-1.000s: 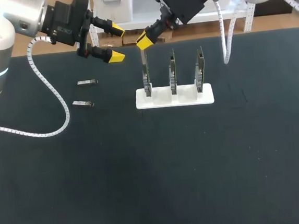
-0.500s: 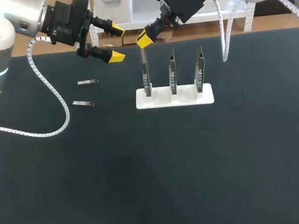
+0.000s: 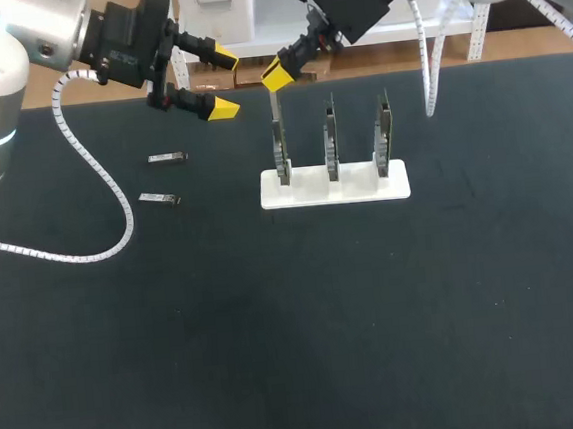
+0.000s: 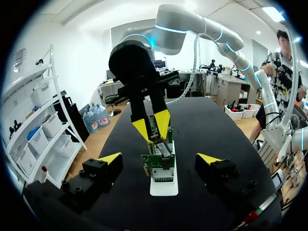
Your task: Pick up the optical module with the left hand, and insert it into the network port with the right hand.
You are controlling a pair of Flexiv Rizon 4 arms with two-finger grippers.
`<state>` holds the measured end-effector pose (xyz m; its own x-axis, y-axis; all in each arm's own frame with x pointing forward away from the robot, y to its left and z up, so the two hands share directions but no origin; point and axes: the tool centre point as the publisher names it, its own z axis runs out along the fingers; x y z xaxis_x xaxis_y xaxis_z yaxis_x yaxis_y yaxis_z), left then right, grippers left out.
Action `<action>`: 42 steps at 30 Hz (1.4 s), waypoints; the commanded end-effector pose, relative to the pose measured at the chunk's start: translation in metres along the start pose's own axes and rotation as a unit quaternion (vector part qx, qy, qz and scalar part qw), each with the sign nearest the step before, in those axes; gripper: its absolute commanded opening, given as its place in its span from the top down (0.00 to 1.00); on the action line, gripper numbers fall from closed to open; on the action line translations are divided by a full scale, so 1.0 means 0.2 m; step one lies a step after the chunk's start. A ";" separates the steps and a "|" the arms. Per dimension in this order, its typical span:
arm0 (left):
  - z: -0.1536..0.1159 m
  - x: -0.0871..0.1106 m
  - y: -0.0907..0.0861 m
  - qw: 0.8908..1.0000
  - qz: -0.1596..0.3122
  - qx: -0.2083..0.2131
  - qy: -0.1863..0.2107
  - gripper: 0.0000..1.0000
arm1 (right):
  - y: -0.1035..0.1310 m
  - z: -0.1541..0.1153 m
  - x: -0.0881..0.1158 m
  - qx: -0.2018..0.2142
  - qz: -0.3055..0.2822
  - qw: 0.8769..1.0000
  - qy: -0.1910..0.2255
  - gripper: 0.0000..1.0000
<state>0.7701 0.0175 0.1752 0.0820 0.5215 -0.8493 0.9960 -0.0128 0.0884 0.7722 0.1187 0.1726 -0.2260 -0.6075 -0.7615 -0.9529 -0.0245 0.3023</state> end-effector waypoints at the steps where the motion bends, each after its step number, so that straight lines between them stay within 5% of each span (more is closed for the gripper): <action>1: 0.00 0.00 0.01 1.000 -0.001 0.002 0.003 0.00 | 0.03 0.02 0.00 0.010 0.000 1.000 0.002 1.00; 42: 0.00 0.00 0.01 1.000 -0.001 0.002 0.003 0.00 | 0.09 -0.01 -0.03 0.052 -0.047 0.998 0.003 1.00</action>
<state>0.7701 0.0175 0.1752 0.0820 0.5215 -0.8493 0.9960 -0.0128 0.0884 0.7629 0.1215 0.1788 -0.1359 -0.6097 -0.7809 -0.9817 -0.0235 0.1892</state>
